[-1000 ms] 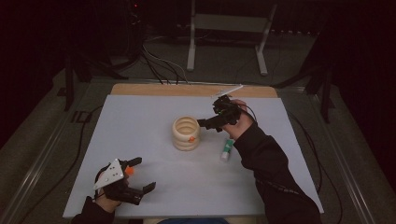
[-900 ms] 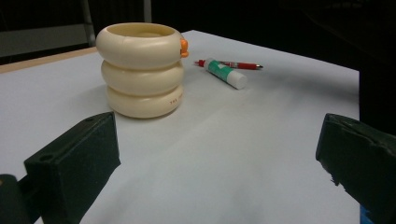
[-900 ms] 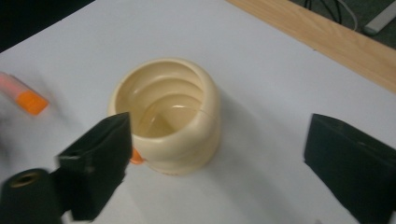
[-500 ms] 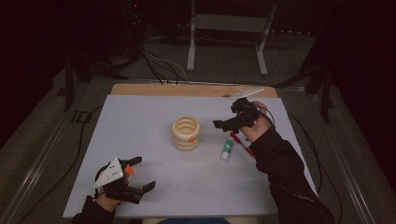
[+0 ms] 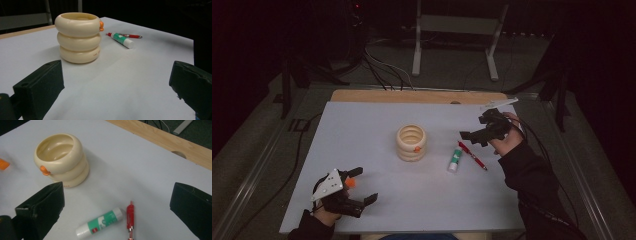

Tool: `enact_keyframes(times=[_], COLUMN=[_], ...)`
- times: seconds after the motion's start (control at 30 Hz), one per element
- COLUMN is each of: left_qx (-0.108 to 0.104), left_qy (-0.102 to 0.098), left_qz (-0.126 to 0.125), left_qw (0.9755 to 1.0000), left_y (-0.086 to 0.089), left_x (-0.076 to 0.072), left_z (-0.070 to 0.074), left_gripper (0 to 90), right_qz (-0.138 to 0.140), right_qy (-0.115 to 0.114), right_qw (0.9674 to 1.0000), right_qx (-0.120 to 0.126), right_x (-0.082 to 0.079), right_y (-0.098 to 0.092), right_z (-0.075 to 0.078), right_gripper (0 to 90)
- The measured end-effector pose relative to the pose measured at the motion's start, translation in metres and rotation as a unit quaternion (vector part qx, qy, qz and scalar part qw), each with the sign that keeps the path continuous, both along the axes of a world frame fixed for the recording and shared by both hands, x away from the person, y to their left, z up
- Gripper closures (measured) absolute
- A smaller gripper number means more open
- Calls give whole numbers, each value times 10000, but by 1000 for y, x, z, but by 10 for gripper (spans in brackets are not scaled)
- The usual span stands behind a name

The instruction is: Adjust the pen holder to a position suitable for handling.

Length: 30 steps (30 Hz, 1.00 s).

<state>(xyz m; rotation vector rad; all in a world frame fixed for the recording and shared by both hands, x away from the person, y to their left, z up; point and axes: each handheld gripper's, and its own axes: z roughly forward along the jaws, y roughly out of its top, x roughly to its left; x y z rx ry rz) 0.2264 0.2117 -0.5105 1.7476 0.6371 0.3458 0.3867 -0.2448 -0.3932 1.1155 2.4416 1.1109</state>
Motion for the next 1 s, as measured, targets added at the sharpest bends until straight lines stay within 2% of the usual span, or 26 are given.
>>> enact_keyframes(times=[0.33, 0.4, 0.5, 0.63, 0.73, 0.87, 1.0], left_qx=[4, 10, 34, 22, 16, 41, 24], left_qy=[-18, -23, -28, -51, -33, -47, -47], left_qz=[9, 4, 9, 30, 30, 10, 32], left_qw=[10000, 10000, 10000, 10000, 10000, 10000, 10000], left_y=[-1, -1, -1, 0, 0, -1, 0], left_x=[-2, -3, -5, -6, -5, -5, -5], left_z=[1, 1, 1, 2, 1, 2, 2], left_gripper=[0, 0, 1, 0, 0, 0, 1], right_qz=[-22, -76, -67, -74, -34, -37, 35], right_qy=[-13, -60, -71, -35, 32, 172, 165], right_qw=[10000, 9999, 9999, 9999, 9998, 9995, 9995], right_qx=[1, -109, -75, -87, -183, -267, -255], right_x=[-12, -16, -21, -25, -29, -30, -30], right_y=[-22, -24, -28, -30, -33, -36, -38], right_z=[-12, -16, -21, -25, -30, -35, -38], right_gripper=[4, 68, 63, 67, 75, 51, 11])
